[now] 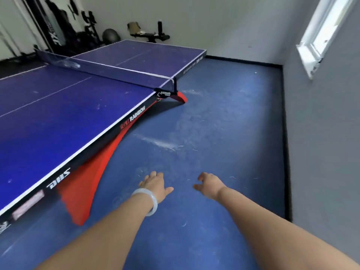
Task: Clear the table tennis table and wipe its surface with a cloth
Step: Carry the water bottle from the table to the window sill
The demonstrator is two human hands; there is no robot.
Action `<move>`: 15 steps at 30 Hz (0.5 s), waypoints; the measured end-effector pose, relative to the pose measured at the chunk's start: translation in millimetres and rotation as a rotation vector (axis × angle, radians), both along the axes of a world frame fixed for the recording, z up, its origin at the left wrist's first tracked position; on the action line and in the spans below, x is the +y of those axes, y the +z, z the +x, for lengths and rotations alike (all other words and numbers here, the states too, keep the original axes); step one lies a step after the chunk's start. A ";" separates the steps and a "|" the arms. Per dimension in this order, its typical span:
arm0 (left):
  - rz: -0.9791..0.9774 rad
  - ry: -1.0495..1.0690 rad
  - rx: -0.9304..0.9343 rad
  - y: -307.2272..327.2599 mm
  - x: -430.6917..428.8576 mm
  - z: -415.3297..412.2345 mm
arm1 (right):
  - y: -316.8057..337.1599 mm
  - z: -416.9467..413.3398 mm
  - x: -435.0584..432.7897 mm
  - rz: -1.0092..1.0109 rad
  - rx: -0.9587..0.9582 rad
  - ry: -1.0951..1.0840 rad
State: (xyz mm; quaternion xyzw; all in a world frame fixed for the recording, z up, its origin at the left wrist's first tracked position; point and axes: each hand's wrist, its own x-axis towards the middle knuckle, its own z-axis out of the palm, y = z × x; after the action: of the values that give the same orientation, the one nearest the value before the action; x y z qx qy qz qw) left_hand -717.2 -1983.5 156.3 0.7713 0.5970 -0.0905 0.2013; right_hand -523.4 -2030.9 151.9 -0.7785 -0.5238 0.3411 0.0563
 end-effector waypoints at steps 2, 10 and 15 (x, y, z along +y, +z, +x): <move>0.008 0.102 0.009 -1.0 10.5 -39.5 | 0.4 -34.4 31.0 -0.018 -0.016 0.103; 0.024 0.505 0.017 4.1 35.7 -167.1 | 0.4 -168.8 139.8 0.003 -0.023 0.531; 0.008 0.768 0.044 7.5 24.2 -234.7 | -1.0 -264.6 182.9 0.042 -0.013 0.818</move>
State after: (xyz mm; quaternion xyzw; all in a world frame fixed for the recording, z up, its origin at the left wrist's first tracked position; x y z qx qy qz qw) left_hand -951.9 -1959.3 163.8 0.4901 0.8469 -0.0226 0.2048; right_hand -788.0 -1848.0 150.8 -0.5069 -0.7973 0.3198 -0.0713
